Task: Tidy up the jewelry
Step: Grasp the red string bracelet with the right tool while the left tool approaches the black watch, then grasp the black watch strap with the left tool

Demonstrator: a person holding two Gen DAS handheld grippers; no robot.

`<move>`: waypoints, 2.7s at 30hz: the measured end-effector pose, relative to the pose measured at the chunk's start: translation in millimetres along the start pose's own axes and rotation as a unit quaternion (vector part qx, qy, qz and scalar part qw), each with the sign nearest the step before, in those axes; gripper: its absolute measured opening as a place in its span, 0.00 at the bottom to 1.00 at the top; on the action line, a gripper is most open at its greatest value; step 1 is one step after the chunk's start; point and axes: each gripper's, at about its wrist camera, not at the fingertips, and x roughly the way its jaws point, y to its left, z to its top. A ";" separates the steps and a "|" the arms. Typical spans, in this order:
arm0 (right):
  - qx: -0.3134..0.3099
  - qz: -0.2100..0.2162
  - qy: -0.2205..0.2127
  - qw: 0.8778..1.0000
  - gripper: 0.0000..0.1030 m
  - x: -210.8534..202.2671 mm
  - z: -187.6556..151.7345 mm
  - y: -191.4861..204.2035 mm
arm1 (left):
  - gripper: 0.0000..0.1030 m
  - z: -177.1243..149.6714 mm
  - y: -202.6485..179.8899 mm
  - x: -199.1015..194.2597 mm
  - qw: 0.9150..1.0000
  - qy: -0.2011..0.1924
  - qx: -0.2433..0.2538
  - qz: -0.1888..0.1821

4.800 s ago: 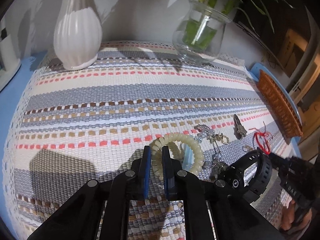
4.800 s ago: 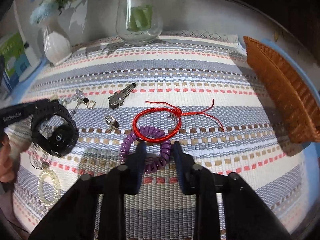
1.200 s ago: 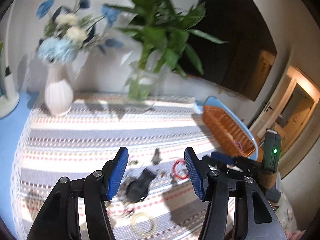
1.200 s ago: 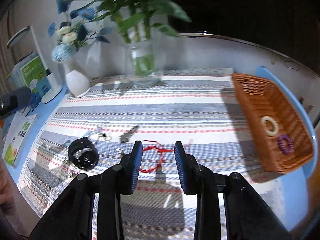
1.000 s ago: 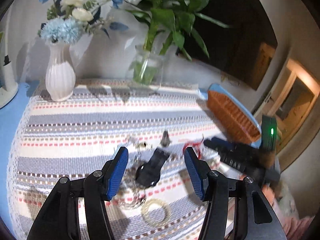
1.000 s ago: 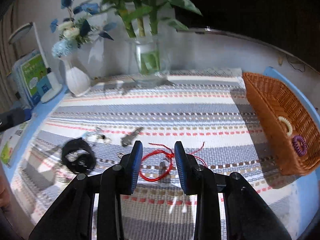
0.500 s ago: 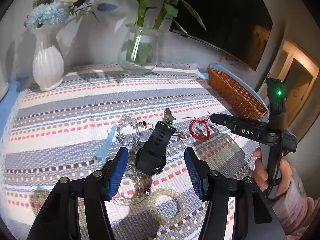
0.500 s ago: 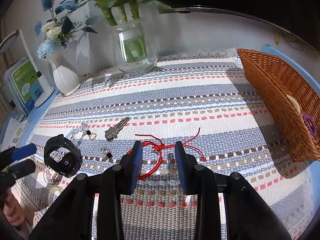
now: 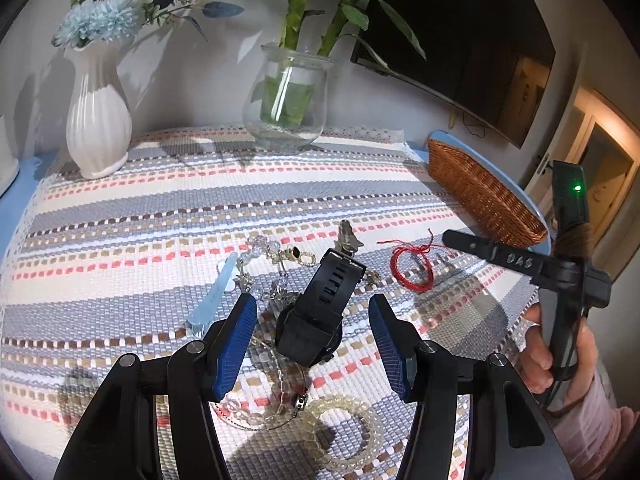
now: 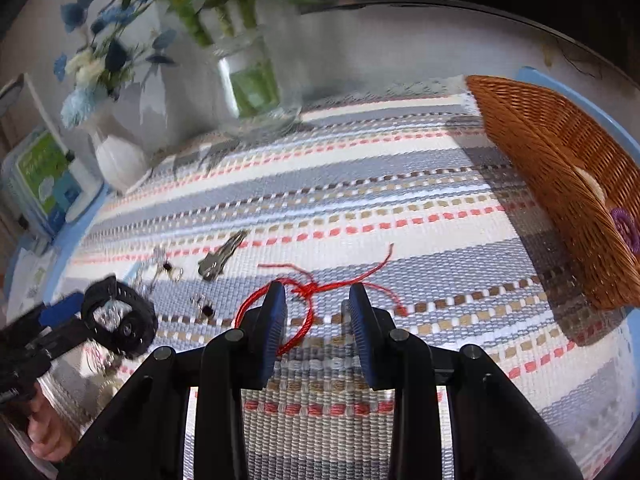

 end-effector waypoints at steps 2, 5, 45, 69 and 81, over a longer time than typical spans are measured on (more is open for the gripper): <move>0.019 0.015 -0.001 1.000 0.34 -1.8 0.4 -7.9 | 0.58 -1.8 0.0 2.0 1.000 0.001 0.001 -0.001; 0.021 0.028 0.010 0.999 0.34 1.0 0.5 -9.0 | 0.58 -3.0 -1.6 5.5 1.000 0.006 0.003 0.003; -0.112 -0.063 0.035 0.991 0.04 22.8 -7.0 46.0 | 0.29 -3.5 3.2 1.8 1.000 -0.008 -0.010 -0.019; -0.054 0.016 0.006 0.998 0.04 1.7 0.1 22.9 | 0.06 17.6 -13.8 -17.2 0.999 -0.024 -0.006 -0.025; -0.039 0.039 -0.001 0.998 0.04 -7.7 0.2 7.5 | 0.60 18.2 -23.6 -20.1 1.000 0.016 0.003 -0.018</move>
